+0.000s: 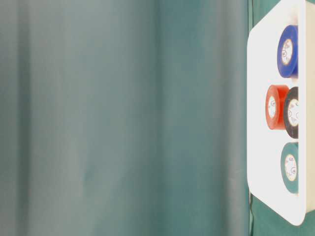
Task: Put the tape into the white case with the left arm.
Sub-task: 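Move the left gripper toward the yellow tape roll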
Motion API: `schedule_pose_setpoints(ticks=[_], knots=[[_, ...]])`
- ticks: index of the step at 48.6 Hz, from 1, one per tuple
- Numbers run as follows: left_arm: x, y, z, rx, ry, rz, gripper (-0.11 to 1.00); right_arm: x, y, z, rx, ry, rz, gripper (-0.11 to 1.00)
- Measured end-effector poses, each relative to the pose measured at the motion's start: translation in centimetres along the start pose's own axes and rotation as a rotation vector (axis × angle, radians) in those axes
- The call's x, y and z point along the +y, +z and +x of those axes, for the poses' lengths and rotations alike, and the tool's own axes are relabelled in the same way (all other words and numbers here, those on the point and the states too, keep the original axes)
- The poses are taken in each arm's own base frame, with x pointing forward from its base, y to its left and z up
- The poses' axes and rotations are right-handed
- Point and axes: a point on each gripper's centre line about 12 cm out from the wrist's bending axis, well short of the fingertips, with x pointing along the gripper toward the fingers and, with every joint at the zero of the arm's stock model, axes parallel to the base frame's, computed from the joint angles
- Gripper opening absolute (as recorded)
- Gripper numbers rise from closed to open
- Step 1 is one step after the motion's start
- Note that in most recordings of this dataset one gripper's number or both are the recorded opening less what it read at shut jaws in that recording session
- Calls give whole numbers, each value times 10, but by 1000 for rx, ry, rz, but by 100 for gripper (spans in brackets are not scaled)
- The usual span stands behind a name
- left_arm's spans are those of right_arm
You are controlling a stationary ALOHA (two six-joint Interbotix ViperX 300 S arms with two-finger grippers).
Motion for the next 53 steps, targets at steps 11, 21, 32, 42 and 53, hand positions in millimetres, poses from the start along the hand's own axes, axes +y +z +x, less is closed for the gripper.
schedule_pose_setpoints(ticks=[11, 21, 32, 42, 53], knots=[[-25, -6, 3, 13, -89, 86, 94, 0, 0, 0, 0, 0, 0, -9], [-30, -6, 2, 9, -109, 104, 94, 0, 0, 0, 2, 0, 0, -9], [-30, -6, 3, 12, -109, 105, 94, 0, 0, 0, 0, 0, 0, -9], [-32, -9, 12, 41, -113, 107, 94, 0, 0, 0, 2, 0, 0, -9], [-32, -5, 26, 50, -113, 114, 94, 0, 0, 0, 2, 0, 0, -9]])
